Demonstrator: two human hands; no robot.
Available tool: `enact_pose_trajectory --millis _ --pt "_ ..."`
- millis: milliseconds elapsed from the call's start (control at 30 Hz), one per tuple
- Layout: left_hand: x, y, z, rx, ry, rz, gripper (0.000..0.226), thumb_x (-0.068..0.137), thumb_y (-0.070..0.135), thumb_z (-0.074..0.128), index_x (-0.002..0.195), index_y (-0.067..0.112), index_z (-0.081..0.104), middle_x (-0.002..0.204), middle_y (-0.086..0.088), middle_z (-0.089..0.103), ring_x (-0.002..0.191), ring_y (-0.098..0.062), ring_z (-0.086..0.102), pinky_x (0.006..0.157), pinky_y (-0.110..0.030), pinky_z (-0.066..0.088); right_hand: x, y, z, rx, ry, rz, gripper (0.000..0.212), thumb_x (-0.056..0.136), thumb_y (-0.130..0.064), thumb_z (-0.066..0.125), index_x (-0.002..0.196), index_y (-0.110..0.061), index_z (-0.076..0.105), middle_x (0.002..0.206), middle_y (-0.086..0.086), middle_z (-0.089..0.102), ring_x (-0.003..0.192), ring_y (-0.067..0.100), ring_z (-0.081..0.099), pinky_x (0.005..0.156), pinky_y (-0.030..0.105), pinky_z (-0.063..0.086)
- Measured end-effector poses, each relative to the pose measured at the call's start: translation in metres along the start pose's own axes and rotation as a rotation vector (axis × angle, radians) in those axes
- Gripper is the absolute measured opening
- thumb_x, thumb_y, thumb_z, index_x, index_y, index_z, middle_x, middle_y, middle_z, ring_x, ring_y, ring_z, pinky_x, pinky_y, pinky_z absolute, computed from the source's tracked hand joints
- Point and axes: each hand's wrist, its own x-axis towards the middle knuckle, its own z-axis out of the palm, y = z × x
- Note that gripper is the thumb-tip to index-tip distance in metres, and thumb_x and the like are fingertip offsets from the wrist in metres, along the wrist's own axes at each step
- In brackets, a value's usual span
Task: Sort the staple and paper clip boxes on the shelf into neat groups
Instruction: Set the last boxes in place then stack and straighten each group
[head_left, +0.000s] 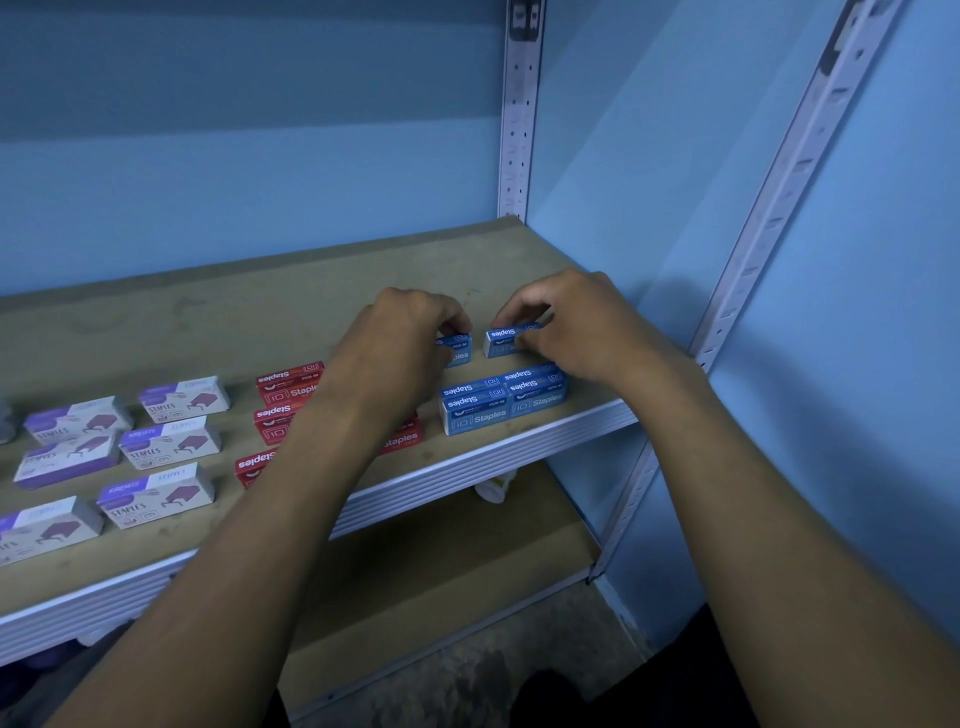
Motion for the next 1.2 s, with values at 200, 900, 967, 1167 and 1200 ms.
enact_pose_trajectory --millis 200,900,967,1167,1200 --pt "0.001 0.0 0.0 -0.024 0.018 0.024 0.031 0.082 0.009 0.069 0.106 0.027 0.073 0.103 0.006 0.073 0.091 -0.013 0.064 0.082 -0.03 0.054 -0.004 -0.003 -0.007 -0.005 0.011 -0.012 0.023 0.086 -0.01 0.074 0.098 -0.029 0.081 0.083 -0.017 0.069 0.065 -0.014 0.055 0.066 0.0 0.042" --pt "-0.016 0.016 -0.02 -0.108 -0.007 0.091 0.032 0.076 0.009 0.077 0.102 0.028 0.075 0.094 0.012 0.074 0.079 0.002 0.063 0.08 -0.026 0.056 -0.025 -0.014 -0.024 0.015 -0.068 -0.027 0.024 0.088 -0.015 0.074 0.099 -0.035 0.08 0.085 -0.02 0.071 0.071 -0.014 0.059 0.064 -0.003 0.042" --pt "-0.017 0.016 -0.021 -0.098 -0.024 0.087 0.031 0.077 0.01 0.077 0.103 0.028 0.075 0.094 0.012 0.074 0.08 0.003 0.062 0.08 -0.025 0.055 -0.027 -0.014 -0.024 0.022 -0.086 -0.025 0.023 0.088 -0.015 0.074 0.099 -0.035 0.08 0.085 -0.021 0.071 0.069 -0.017 0.059 0.064 -0.002 0.043" --pt "-0.019 0.016 -0.02 -0.121 -0.073 0.059 0.029 0.079 0.009 0.075 0.102 0.027 0.076 0.094 0.01 0.075 0.08 0.002 0.065 0.08 -0.023 0.055 -0.028 -0.014 -0.024 0.022 -0.112 -0.011 0.024 0.092 -0.016 0.069 0.098 -0.036 0.08 0.086 -0.023 0.069 0.072 -0.014 0.059 0.062 -0.001 0.041" --pt "-0.019 0.016 -0.02 -0.123 -0.085 0.056 0.029 0.08 0.009 0.075 0.103 0.027 0.076 0.094 0.01 0.075 0.08 0.002 0.065 0.08 -0.023 0.055 -0.029 -0.014 -0.024 0.017 -0.12 -0.008 0.024 0.093 -0.016 0.068 0.099 -0.036 0.08 0.087 -0.023 0.069 0.074 -0.012 0.059 0.062 0.0 0.041"
